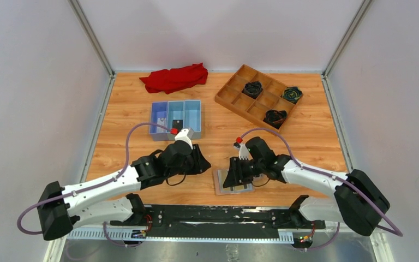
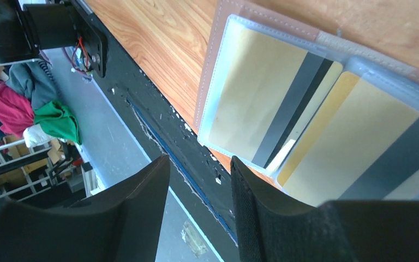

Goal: Take the credit cards out of the card holder
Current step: Remove the credit card from the card holder.

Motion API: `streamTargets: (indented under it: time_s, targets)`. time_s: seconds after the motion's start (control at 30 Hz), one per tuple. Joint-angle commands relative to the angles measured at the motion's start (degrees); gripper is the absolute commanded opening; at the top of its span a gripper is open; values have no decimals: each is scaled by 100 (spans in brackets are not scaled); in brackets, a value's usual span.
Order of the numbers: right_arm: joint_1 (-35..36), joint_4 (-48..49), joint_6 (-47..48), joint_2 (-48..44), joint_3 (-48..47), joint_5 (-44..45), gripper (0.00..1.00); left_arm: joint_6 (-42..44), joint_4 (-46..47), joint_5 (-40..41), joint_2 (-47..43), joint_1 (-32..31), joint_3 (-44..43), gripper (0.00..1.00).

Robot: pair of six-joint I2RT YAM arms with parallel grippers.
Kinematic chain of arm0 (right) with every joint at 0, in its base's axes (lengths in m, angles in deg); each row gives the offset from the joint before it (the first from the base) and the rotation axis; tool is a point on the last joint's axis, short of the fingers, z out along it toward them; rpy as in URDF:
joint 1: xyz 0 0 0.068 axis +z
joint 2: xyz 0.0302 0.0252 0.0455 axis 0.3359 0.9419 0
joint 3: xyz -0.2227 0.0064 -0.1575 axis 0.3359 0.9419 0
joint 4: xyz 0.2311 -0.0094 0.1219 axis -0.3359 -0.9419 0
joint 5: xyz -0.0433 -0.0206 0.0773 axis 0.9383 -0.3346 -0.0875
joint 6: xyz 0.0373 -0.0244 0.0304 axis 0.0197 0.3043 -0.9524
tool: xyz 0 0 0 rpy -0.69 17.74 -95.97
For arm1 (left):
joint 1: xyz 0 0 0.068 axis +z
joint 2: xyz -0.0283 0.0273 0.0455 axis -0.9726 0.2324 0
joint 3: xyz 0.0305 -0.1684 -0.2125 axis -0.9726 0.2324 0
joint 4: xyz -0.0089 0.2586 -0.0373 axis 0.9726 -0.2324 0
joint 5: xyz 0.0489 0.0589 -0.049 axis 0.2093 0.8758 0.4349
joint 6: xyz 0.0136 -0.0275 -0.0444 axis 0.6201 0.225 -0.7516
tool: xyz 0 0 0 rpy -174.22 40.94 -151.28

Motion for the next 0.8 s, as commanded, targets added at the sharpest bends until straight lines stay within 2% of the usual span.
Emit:
streamTargets:
  time_s: [0.0, 0.27, 0.47, 0.67, 0.77]
  targets:
    - [55, -501, 355, -256, -390, 476, 49, -69, 284, -171, 253, 24, 159, 35]
    - [-517, -749, 36, -949, 85, 921, 49, -191, 1555, -972, 1095, -73, 84, 35]
    - [-1184, -735, -244, -1313, 496, 795, 45, -313, 1857, -1544, 1827, -166, -378, 34]
    - [-1490, -866, -121, -1187, 533, 797, 42, -695, 2281, -1952, 2699, -198, -298, 33]
    - [-1733, -863, -4, -1050, 513, 674, 42, -719, 2401, -1894, 2994, -282, -338, 33]
